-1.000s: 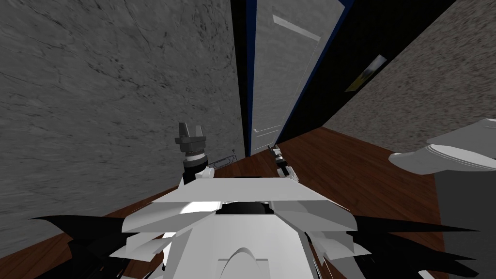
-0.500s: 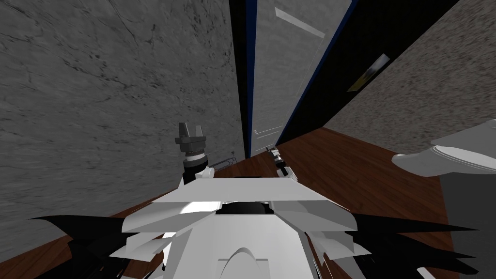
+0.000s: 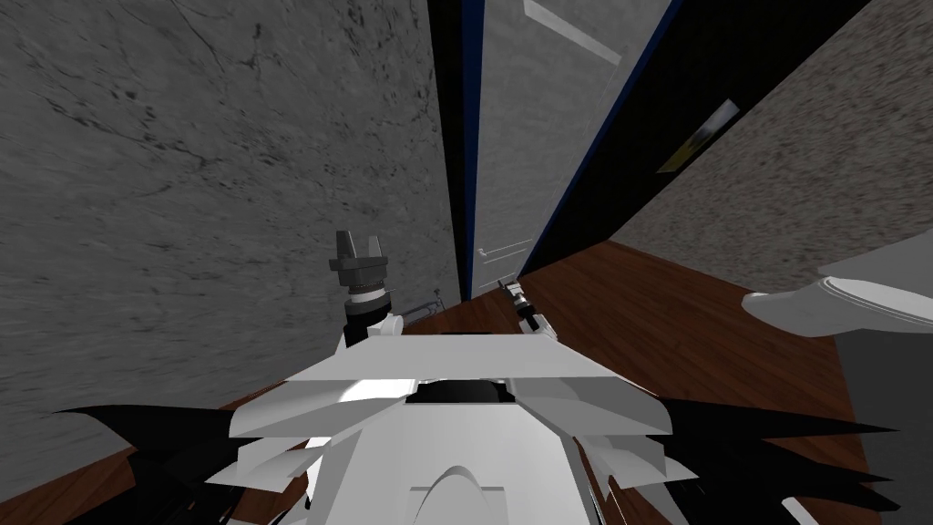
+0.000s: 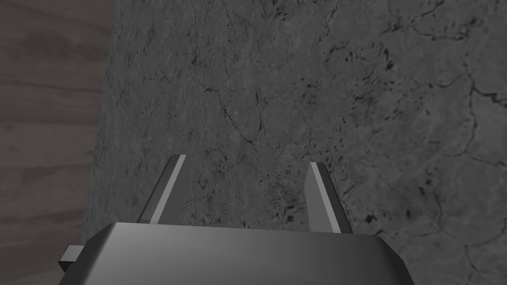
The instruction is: Pull the door open
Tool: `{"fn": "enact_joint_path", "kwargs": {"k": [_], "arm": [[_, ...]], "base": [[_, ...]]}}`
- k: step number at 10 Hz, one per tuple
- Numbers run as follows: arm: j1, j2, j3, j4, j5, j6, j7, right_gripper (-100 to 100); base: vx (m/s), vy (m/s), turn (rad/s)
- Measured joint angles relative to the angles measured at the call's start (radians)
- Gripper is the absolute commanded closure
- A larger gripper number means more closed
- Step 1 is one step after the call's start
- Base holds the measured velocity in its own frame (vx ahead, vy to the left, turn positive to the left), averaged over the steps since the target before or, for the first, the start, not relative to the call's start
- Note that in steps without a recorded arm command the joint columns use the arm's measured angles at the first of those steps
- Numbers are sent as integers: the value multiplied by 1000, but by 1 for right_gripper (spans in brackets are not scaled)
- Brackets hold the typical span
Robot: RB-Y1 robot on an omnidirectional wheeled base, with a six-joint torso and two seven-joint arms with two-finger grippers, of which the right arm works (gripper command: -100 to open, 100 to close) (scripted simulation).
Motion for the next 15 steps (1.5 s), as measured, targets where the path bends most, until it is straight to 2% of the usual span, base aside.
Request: {"fn": "enact_joint_path", "kwargs": {"k": [2,9,11,13,14,15], "arm": [[-21,2,-10,51,38,-18,30,-100],[-69,2,-34,178,105,-66,95,-100],[-96,-2,-44,236,118,-83,120,-100],[-102,-1,-51,262,148,-98,136,-100],[-119,-3,-57,297,151,-107,152,-100],[-121,-3,-57,302,151,-110,156,-100]], "base": [[147,2,-3],[95,0,-3],[118,2,-5],[153,2,-2],[49,-1,3],[-6,30,181]]}}
